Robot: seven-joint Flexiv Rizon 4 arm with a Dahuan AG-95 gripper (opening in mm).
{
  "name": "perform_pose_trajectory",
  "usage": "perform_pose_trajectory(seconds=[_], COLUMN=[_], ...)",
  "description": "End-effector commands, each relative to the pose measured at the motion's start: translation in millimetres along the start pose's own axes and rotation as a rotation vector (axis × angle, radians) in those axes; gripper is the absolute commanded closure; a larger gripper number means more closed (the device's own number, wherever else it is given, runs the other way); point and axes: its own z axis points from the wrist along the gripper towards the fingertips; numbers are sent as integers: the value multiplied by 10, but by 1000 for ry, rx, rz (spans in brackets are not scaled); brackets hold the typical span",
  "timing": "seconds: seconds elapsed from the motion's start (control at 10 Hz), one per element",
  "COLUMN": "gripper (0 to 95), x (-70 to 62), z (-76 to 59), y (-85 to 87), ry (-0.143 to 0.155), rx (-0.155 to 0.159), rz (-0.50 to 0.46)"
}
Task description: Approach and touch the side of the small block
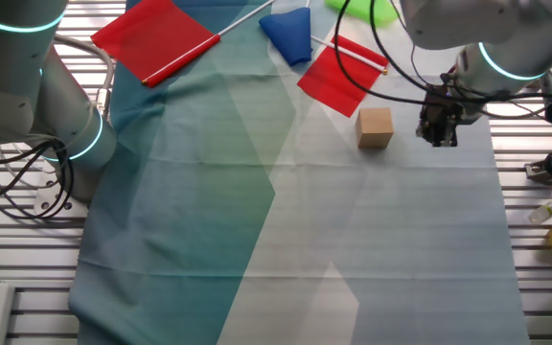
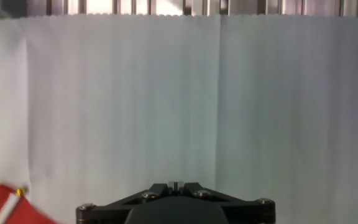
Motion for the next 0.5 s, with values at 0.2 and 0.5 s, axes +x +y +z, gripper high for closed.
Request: perform_pose_trajectory(seconds=[0.2,0.5], gripper=[950,950], x=[84,290], z=[19,158], y=[12,36], ry=[5,-19], rx=[-19,-24], rz=[12,15])
